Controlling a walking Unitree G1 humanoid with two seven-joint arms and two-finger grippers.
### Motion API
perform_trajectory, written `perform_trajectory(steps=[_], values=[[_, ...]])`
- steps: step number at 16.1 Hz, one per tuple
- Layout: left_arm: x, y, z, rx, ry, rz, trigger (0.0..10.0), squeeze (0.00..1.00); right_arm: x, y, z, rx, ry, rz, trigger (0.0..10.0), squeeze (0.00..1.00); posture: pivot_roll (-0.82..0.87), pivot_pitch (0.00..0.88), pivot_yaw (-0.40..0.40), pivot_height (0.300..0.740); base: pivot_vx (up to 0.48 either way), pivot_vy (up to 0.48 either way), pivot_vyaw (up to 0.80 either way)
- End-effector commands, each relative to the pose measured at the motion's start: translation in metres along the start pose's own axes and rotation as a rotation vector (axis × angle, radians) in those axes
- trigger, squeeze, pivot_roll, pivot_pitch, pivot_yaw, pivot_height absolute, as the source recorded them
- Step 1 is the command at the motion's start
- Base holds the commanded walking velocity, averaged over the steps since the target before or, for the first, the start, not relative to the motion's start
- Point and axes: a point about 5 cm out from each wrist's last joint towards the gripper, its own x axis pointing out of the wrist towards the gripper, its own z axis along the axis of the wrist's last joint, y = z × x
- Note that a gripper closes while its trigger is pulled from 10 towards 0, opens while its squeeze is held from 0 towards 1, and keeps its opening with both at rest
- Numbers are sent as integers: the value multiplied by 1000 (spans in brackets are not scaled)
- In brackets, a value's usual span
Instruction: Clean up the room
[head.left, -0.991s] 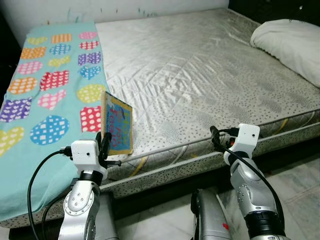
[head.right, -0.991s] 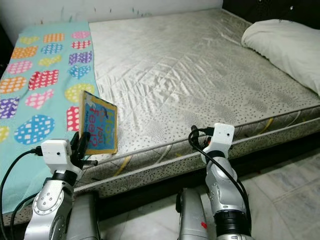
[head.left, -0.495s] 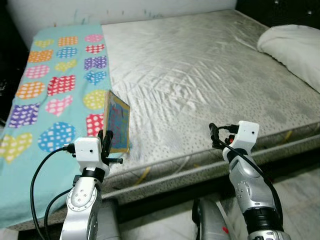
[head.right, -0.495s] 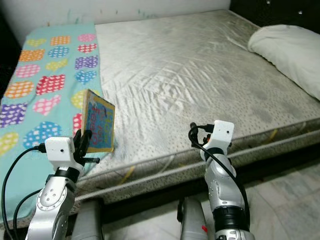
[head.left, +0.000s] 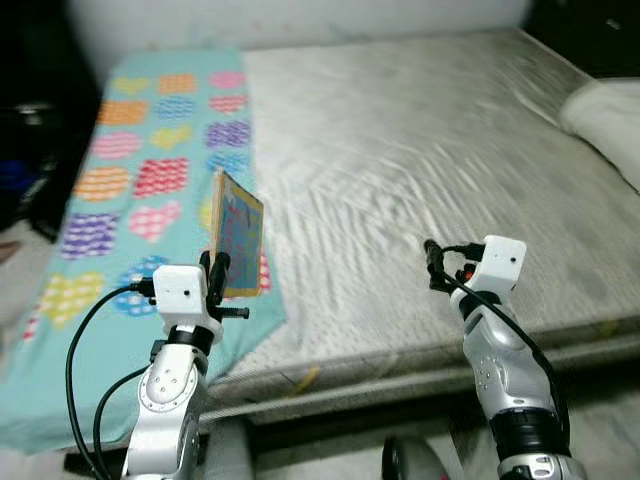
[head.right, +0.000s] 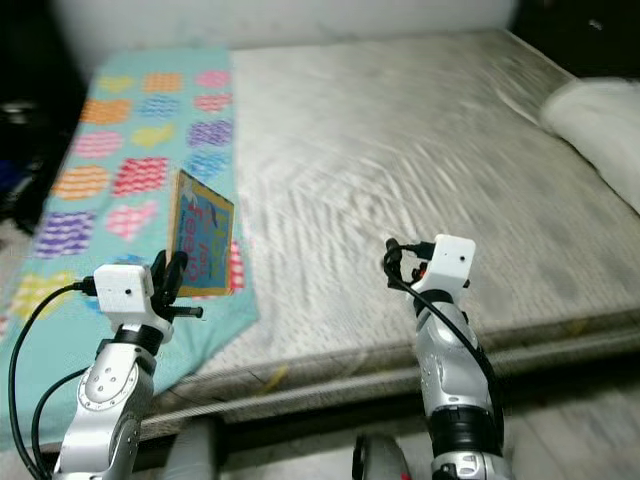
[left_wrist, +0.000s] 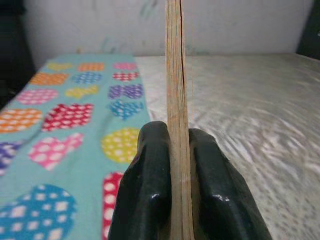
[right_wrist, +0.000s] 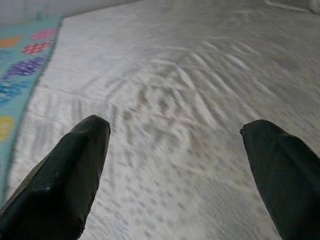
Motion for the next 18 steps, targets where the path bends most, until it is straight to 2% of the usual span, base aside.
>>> perform_trajectory(steps=[1, 4, 6, 7, 11, 13, 14, 15, 16, 17, 18], values=[[1, 2, 4, 21, -25, 8, 0, 0, 2, 0, 1, 21, -4, -12, 10000, 0, -86, 0, 12, 683, 0, 0, 0], [1, 2, 2, 19, -14, 11, 0, 0, 3, 0, 1, 26, -6, -15, 10000, 0, -84, 0, 17, 712, 0, 0, 0], [2, 2, 1, 21, -1, 21, 1922, 0, 2, -2, 1, 30, -9, -26, 10000, 0, -82, 0, 21, 740, 0, 0, 0], [1, 2, 0, 23, 2, 18, 3294, 0, 2, -4, 0, 26, -12, -31, 10000, 0, -80, 0, 23, 740, 0, 0, 0], [0, 3, -2, 18, 10, 21, 3490, 0, -1, -8, -2, 8, -10, -34, 10000, 0, -81, 0, 24, 740, 0, 0, 0], [-1, 0, -3, 10, 17, 21, 4588, 0, -1, -11, -3, -2, -9, -37, 10000, 0, -81, 0, 24, 740, 0, 0, 0], [-1, 0, -3, 10, 22, 22, 6353, 0, -1, -11, -3, -2, -4, -35, 10000, 0, -81, 0, 24, 740, 0, 0, 0], [-1, 0, -4, 9, 25, 21, 8549, 0, -1, -10, -3, -6, -8, -29, 10000, 0, -80, 0, 23, 740, 0, 0, 0], [-1, 0, -4, 9, 25, 22, 8314, 0, -1, -10, -4, -7, -8, -28, 10000, 0, -78, 0, 20, 740, 0, 0, 0], [0, 0, -5, 5, 29, 29, 10000, 0, -1, -9, -4, -11, -6, -23, 10000, 0, -75, 0, 18, 740, 0, 0, 0], [0, 2, -7, 8, 49, 44, 10000, 0, -1, -8, -4, -15, -9, -16, 10000, 0, -73, 0, 15, 740, 0, 0, 0]])
